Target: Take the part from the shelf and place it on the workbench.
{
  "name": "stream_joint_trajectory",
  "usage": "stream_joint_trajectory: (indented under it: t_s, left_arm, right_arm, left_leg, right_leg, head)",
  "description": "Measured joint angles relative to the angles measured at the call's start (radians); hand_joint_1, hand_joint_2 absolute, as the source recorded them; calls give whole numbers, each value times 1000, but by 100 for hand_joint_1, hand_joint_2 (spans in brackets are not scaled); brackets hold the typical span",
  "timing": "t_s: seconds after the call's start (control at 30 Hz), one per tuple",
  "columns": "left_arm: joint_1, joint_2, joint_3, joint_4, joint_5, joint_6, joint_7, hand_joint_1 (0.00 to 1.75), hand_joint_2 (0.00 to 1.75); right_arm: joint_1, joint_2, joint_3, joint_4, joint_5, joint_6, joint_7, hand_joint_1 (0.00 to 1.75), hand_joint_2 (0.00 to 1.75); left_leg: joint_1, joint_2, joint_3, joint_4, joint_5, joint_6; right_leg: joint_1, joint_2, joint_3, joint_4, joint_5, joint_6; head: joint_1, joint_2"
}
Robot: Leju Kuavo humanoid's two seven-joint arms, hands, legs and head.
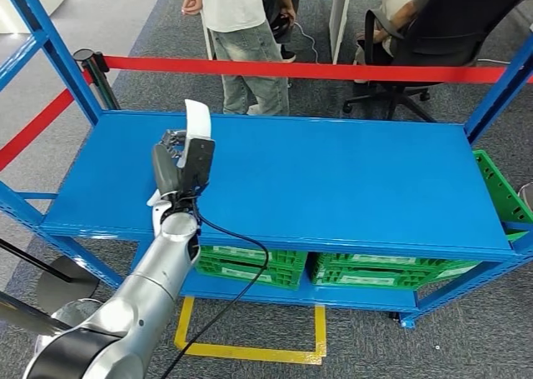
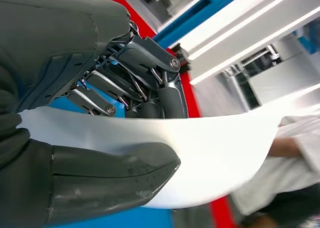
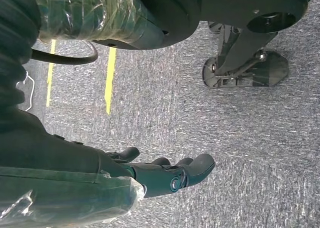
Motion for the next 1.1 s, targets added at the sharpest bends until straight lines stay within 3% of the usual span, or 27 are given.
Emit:
stream_joint_trajectory:
  t_s: [0.17,0.37,0.67,0.87,1.1]
  left_arm:
    - [54,9,-90,-184,103,-14,-75,167,175]
    - [101,33,-179,-392,113,8,-61,168,175]
    - [140,56,-238,-545,90,28,-82,163,175]
    - [162,65,-254,-627,72,32,-100,174,175]
    - [179,68,-254,-690,59,32,-121,175,175]
  right_arm:
    - [0,0,0,0,2,1,0,0,175]
    - [0,0,0,0,3,2,-1,0,175]
    - [0,0,0,0,3,4,-3,0,175]
    - [0,0,0,0,3,5,-5,0,175]
    - [-1,0,0,0,3,9,-6,0,175]
  left_leg:
    - [0,0,-2,0,0,0]
    - [0,0,-4,0,-1,0]
    - [0,0,-5,0,-1,0]
    - [0,0,-5,0,-1,0]
    - [0,0,-5,0,-1,0]
  right_leg:
    - [0,1,-2,0,0,0]
    - [0,1,-5,0,0,0]
    - [0,1,-5,0,0,0]
    - [0,1,-5,0,0,0]
    - [0,1,-6,0,0,0]
  head:
    - [0,0]
    - [0,0]
    - [0,0]
    - [0,0]
    - [0,0]
